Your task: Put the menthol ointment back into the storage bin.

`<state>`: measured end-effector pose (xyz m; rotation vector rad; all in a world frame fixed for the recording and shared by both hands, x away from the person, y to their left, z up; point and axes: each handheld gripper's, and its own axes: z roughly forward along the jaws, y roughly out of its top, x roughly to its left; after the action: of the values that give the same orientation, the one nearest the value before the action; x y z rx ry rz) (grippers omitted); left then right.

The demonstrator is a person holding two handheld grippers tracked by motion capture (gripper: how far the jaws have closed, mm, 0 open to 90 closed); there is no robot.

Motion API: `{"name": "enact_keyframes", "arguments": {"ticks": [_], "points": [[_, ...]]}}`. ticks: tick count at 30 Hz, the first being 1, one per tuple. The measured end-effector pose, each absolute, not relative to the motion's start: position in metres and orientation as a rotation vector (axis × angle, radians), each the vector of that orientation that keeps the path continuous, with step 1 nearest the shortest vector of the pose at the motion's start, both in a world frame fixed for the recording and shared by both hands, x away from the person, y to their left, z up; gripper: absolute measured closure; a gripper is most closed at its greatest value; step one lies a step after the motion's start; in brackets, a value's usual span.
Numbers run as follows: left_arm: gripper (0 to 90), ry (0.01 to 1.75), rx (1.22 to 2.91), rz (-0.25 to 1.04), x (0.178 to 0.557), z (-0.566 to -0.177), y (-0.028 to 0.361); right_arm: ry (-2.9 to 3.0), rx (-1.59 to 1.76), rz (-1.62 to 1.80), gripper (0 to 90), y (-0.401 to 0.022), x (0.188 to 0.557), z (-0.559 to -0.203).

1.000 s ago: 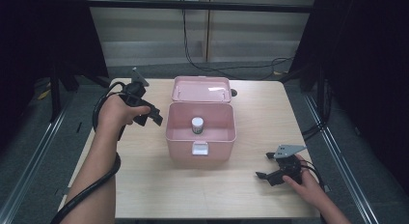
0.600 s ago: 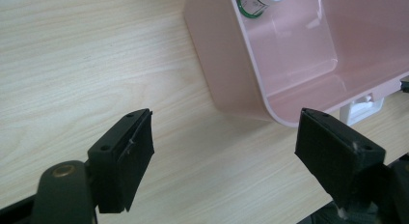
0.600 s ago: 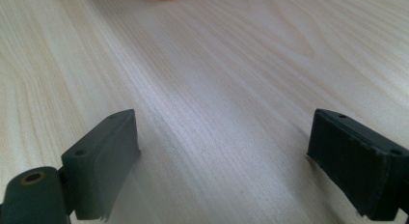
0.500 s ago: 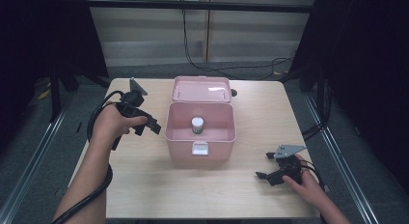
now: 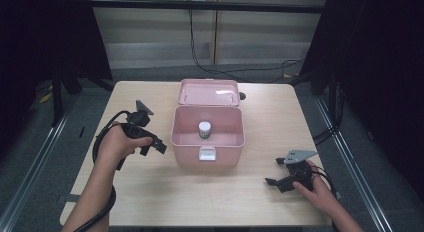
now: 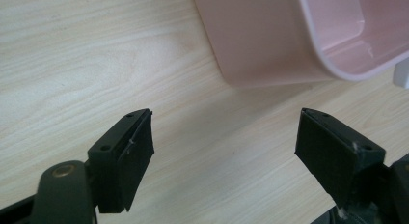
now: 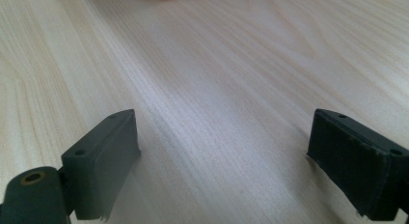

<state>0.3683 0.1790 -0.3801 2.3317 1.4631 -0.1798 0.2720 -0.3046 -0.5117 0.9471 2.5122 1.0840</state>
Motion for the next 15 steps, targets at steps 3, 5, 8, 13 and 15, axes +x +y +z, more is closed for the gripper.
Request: {"name": "enact_keyframes", "arguments": {"ticks": [3,5,8,13,15], "points": [[20.6,1.453,2.346,-0.171,0.366,-0.385,0.180,2.513,0.953,1.083,10.0,-0.304,0.272,-0.512],[20.6,1.452,2.363,-0.174,0.364,-0.391,0.181,2.513,0.952,1.083,10.0,-0.304,0.272,-0.512],[20.6,1.447,2.365,-0.164,0.361,-0.402,0.183,2.515,0.949,1.082,10.0,-0.305,0.272,-0.512],[20.6,1.430,2.381,-0.141,0.357,-0.415,0.186,2.515,0.949,1.082,10.0,-0.305,0.272,-0.512],[20.6,1.418,2.385,-0.138,0.354,-0.419,0.186,2.515,0.949,1.082,10.0,-0.305,0.272,-0.512]]}}
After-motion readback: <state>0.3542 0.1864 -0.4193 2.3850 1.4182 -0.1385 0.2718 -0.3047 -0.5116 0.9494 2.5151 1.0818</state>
